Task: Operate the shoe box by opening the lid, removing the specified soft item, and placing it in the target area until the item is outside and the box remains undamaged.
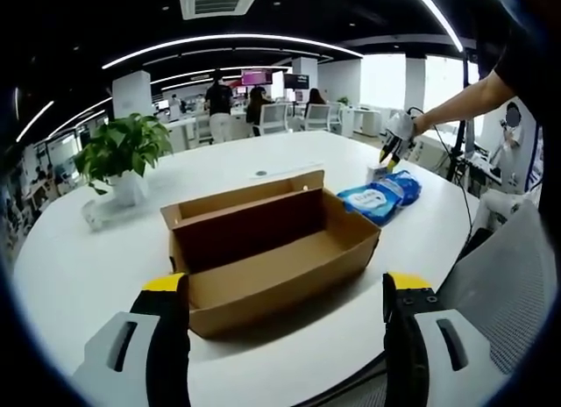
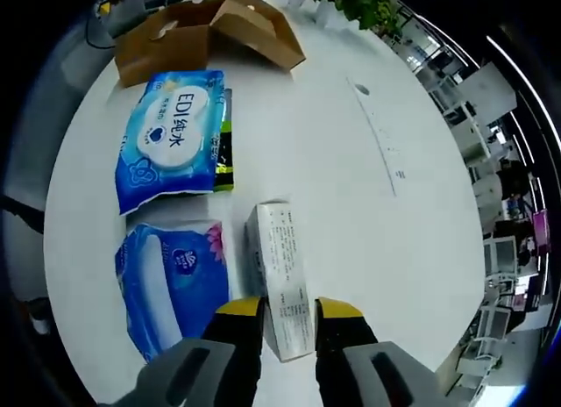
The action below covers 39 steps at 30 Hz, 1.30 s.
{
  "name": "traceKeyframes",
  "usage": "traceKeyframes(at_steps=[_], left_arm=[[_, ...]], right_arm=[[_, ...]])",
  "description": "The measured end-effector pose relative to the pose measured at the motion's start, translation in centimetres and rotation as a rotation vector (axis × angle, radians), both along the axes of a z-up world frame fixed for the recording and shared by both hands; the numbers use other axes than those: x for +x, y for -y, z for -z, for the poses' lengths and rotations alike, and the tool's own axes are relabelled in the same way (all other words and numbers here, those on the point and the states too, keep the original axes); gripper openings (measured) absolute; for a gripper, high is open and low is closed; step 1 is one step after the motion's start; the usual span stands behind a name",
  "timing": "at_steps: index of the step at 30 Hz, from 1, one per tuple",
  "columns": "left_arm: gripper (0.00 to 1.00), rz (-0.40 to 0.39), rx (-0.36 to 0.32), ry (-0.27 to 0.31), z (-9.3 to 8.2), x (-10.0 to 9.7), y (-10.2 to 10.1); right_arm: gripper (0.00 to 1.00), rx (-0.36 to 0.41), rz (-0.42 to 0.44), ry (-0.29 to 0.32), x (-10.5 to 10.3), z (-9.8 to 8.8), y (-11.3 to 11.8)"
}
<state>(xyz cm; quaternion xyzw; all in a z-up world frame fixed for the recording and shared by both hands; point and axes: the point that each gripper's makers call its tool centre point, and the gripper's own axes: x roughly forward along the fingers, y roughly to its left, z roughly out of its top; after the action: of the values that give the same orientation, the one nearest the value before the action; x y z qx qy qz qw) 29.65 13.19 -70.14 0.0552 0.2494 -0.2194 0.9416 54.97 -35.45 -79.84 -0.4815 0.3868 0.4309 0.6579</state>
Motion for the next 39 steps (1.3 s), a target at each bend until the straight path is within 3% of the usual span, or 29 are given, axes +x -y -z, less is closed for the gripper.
traceKeyframes(at_steps=[13,22,39], left_arm=[[0.95,0.010,-0.017,-0.001,-0.4,-0.1,0.5],[0.96,0.012,-0.023,-0.009,-0.8,0.1,0.4],[0.95,0.067,0.002,-0.041,-2.6,2.7,-1.6]], right_arm=[[0.28,0.171,0.118,0.029,-1.6,-2.5,-2.3],[0.38,0.227,0.171,0.024,-3.4,-3.8,-3.1],[0.60,0.414,0.281,0.034,-7.2,-6.9,-6.7]])
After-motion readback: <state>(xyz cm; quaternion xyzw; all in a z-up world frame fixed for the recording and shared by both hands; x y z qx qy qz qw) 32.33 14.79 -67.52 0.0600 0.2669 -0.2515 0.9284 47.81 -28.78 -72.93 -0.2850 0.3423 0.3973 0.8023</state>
